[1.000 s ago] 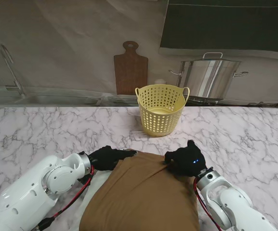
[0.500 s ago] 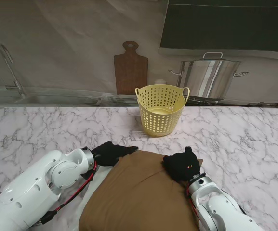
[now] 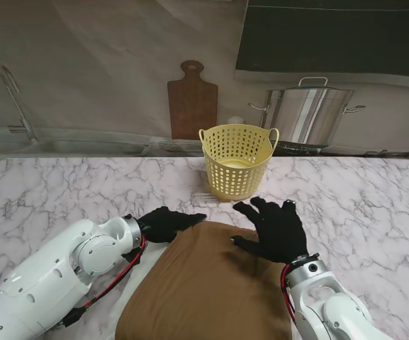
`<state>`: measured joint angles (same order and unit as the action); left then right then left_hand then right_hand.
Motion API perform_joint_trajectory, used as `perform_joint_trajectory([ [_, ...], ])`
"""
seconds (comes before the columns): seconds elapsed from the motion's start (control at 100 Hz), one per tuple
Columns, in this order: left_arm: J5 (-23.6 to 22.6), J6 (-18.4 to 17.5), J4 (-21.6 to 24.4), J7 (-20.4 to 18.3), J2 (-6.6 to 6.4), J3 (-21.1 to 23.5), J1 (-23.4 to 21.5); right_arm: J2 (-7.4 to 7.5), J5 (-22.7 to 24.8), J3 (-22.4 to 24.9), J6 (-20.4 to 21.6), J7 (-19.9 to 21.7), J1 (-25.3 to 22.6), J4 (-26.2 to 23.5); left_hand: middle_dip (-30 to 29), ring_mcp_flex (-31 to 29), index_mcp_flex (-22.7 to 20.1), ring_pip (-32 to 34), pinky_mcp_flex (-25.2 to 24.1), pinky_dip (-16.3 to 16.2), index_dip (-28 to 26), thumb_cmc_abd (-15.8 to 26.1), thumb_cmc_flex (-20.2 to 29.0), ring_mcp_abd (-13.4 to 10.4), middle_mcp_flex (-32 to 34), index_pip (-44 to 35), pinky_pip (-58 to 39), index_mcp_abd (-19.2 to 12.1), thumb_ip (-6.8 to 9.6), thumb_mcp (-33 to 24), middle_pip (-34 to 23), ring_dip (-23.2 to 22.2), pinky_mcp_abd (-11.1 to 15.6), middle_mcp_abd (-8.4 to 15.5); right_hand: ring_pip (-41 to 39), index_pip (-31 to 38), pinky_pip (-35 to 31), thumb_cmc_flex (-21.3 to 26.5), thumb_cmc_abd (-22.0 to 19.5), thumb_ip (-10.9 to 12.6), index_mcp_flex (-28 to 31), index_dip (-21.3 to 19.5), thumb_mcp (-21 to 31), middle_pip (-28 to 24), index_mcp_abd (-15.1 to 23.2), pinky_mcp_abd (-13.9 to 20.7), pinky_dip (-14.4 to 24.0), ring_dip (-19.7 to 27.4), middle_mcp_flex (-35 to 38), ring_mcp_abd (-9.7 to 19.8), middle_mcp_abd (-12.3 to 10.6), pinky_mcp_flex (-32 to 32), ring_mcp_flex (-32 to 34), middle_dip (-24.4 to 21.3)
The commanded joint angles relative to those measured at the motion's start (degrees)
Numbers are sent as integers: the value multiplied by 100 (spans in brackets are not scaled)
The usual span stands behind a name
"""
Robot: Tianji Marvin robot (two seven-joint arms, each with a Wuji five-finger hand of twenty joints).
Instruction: Remove the pillowcase from the pillow and put it in the laundry basket
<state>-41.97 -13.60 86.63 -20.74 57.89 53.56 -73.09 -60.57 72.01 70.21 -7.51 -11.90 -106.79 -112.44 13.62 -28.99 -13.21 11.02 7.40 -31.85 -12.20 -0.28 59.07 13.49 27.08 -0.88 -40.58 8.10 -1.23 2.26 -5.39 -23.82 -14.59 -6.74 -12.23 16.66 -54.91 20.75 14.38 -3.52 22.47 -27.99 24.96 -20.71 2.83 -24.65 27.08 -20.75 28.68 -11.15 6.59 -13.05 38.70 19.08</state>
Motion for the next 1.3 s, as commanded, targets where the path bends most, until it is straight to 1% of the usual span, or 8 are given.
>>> perform_joint_trajectory([
  [0.0,17,-18,-47,-57,31,-35,-18,-30,67,-212,227,186,10,23,-10,-180,125,146,-23,30,-46,12,232,-136,-40,93,85,3,43,-77,9,-96,-107,63,429,-552,330,-430,-312,51,-759,148,-102,389,-299,-373,-215,356,-724,-281,176,282,-580,-395],
  [0.17,14,-50,-59,-33,32,-22,-35,85,-148,-550,634,1168,193,285,-8,-190,120,147,-18,28,-47,11,228,-126,-31,93,81,5,43,-76,8,-96,-118,55,317,-1774,180,-1244,140,-90,-1442,208,426,709,-574,-579,-188,528,-1538,-512,302,-51,-546,-974],
  [0.2,11,-51,-54,-38,30,-15,-39,101,-169,-579,655,1294,221,329,-9,-181,124,144,-25,29,-46,15,227,-126,-35,94,83,2,43,-76,10,-95,-117,65,39,-1440,-156,-1121,465,-119,-1453,-304,596,522,-558,-441,82,300,-1464,-371,288,-419,-124,-890],
  [0.27,3,-50,-45,-46,28,0,-45,112,-245,-652,640,1359,296,469,-9,-184,122,145,-25,29,-47,14,225,-132,-33,94,83,5,43,-75,10,-95,-116,62,-845,-508,-974,-143,1278,-104,-997,-806,610,-178,-485,70,588,-381,-774,152,249,-1288,1103,-492],
  [0.39,-23,-53,-41,-36,30,15,-44,107,-176,-678,639,1087,357,680,-7,-186,117,145,-25,30,-48,14,235,-129,-17,92,85,4,44,-80,6,-95,-121,67,-2720,1031,-2275,1843,1585,109,776,-1146,716,-1891,224,962,847,-1397,1973,1100,-612,-2531,3045,755],
  [0.46,-32,-48,-45,-29,31,9,-36,85,-219,-678,638,760,377,807,-8,-185,117,144,-23,30,-48,7,234,-124,-21,93,84,2,43,-76,9,-95,-118,66,-3642,3093,-2778,2392,1718,-466,1489,94,1707,-2417,662,1161,815,-1667,3476,1344,-842,-2968,3642,1373],
  [0.93,-70,-17,-12,-99,18,42,-35,24,380,170,401,-255,-594,368,-7,-184,111,143,-29,31,-50,-1,220,-117,-24,92,88,7,42,-70,11,-94,-127,46,-4992,3915,-2943,2590,1194,-660,2246,-420,2302,-2958,1053,1200,798,-1683,3769,1611,-682,-2999,3727,2184],
  [1.29,-444,-17,444,267,68,621,-476,27,-4,-335,241,84,29,877,396,-301,-738,304,72,-85,-1009,-28,45,-127,374,-821,-172,495,43,-71,-299,-237,-68,-282,-4824,3822,-2844,2596,1202,-598,2196,-358,2280,-2899,839,1211,731,-1546,3744,1543,-690,-2997,3705,1941],
])
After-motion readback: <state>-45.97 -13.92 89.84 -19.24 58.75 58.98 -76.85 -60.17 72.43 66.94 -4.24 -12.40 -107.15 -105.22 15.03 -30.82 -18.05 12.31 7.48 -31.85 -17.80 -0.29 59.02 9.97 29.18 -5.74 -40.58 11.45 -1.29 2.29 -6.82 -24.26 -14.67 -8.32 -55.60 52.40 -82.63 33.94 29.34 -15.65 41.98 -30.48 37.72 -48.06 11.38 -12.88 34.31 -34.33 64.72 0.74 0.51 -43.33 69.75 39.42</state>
